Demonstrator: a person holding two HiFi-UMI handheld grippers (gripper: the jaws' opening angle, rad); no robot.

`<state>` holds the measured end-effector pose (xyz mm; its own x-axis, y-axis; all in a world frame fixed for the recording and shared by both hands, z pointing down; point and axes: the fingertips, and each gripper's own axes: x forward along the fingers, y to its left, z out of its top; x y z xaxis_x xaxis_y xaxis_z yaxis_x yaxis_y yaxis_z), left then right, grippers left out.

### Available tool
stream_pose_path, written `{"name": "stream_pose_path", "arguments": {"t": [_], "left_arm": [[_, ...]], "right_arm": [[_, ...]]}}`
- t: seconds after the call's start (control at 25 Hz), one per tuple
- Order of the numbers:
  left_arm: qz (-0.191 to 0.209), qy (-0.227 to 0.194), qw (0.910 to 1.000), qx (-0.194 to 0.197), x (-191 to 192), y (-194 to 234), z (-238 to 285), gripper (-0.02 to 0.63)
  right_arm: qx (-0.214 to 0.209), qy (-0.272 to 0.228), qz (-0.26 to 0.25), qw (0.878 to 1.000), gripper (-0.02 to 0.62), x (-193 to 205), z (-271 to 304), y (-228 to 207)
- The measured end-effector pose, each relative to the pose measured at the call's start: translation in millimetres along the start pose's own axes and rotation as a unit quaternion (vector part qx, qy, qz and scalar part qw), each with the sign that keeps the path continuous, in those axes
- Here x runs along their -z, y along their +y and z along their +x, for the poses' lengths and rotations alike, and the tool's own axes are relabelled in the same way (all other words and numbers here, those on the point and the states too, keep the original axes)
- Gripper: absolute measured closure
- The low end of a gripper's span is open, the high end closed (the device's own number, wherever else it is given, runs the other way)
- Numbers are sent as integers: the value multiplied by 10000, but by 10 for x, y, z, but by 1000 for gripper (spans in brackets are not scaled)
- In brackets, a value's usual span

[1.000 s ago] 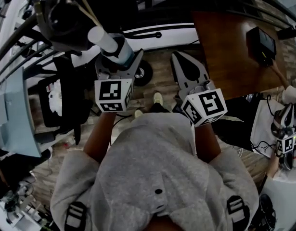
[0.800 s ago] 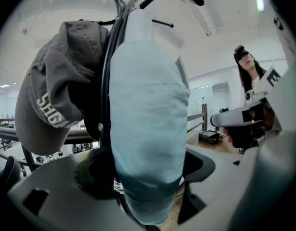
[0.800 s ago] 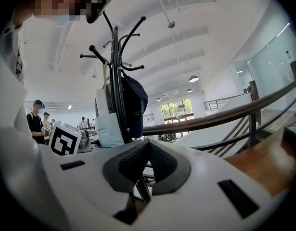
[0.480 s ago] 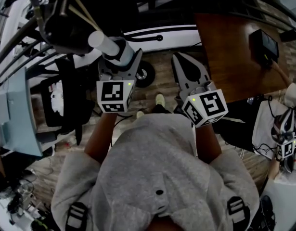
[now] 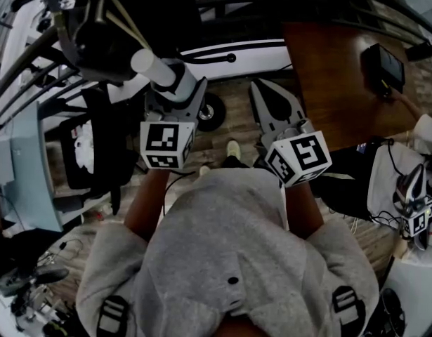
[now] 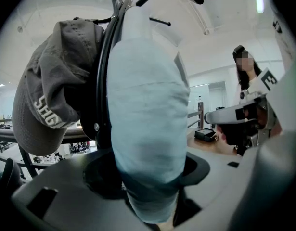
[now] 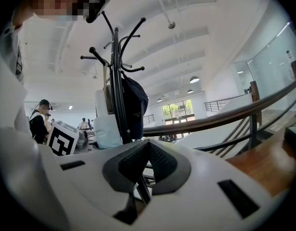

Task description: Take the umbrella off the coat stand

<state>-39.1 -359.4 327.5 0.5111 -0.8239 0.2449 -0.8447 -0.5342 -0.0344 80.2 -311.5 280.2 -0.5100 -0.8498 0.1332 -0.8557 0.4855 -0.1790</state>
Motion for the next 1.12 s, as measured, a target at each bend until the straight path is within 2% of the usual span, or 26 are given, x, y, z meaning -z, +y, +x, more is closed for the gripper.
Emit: {"name": "stream_pose_path", "arguments": {"t": [0.24,0.44,0.56,0.72,0.92,1.12], "left_arm": [[74,18,9999,77,-76,-26,-183,324],[176,-261,9993,199,-439,-13,-377,324],[294,-442,9980,331,-664,-163,-536,324],[412,-741,9933,784,-1011,-349,-759,324],[433,-1076,9811,1551,-1428,-501,-1073,324],[598,-1280,9722,1866,-1701,-685,-1197,324]], "right_arm": [[-89,68,-96,9999,586,40,-9,93],[-138,59,-173,9997,586,-28,71,181],[-191,46,-151,9997,586,-24,20,214],[-257,-18,-166,9995,586,-43,5,280],[-233,-36,-181,9996,586,-65,25,377],[-161,-89,-202,9996,586,-99,-58,335]]}}
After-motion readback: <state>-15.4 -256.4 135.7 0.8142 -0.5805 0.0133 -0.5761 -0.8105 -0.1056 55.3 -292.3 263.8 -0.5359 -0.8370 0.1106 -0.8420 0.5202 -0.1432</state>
